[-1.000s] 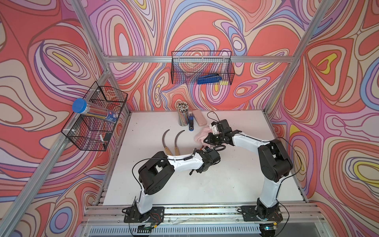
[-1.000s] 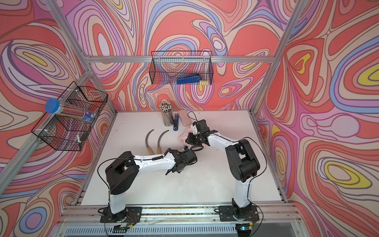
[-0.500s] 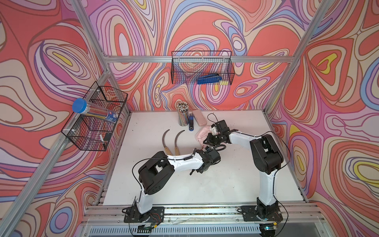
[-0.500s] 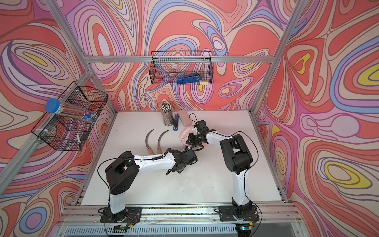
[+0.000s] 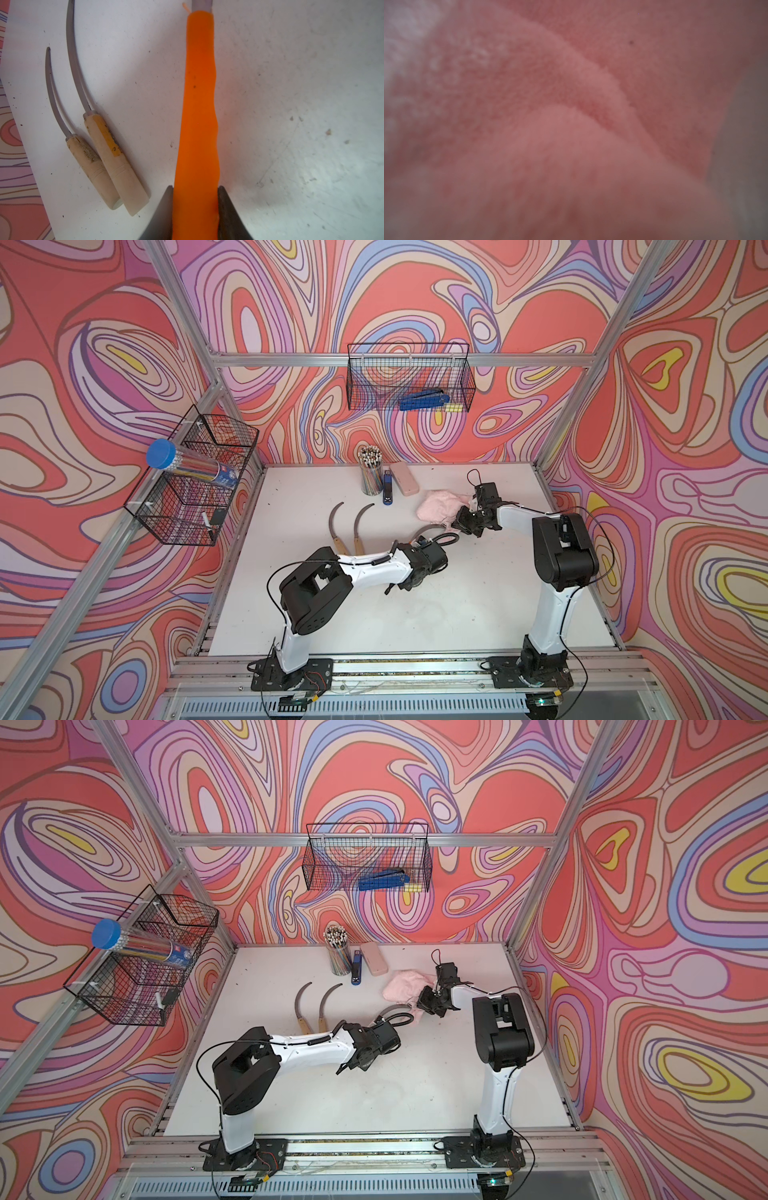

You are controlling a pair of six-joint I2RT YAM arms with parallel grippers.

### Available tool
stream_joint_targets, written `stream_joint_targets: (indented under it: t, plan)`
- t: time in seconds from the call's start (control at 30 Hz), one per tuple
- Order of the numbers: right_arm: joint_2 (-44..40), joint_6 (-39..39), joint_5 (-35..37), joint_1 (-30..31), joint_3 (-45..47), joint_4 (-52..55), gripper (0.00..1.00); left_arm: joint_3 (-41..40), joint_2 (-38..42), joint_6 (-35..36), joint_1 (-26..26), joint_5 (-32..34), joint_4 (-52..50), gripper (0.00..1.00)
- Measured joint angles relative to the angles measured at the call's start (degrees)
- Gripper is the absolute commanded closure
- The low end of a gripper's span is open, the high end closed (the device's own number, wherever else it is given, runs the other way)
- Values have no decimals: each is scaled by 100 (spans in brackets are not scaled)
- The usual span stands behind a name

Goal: Wipe small sickles with rags
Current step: Wipe the small sickle.

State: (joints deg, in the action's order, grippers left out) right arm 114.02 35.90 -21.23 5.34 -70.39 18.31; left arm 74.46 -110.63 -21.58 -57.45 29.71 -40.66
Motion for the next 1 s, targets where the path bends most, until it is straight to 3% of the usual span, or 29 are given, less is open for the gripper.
stream_joint_targets:
  t: [0.23, 0.57, 0.7, 0.83, 1.0]
  plan:
    - [-428, 177, 400, -776, 461, 22, 100, -35, 52, -33, 22, 79, -57, 100]
    - [-2109, 286, 1150, -896, 1032, 249, 100, -407, 365, -61, 304, -400, 107, 100]
    - [-2837, 321, 1403, -914, 1285, 142, 100, -876, 879, -96, 861, -1287, 426, 100]
    - [-3077, 345, 1436, -914, 1486, 31, 100, -1447, 1578, -339, 1574, -2833, 986, 100]
    - [-3088, 365, 1423, -728, 1628, -105, 100, -1541, 1845, -903, 1814, -4468, 1816, 100]
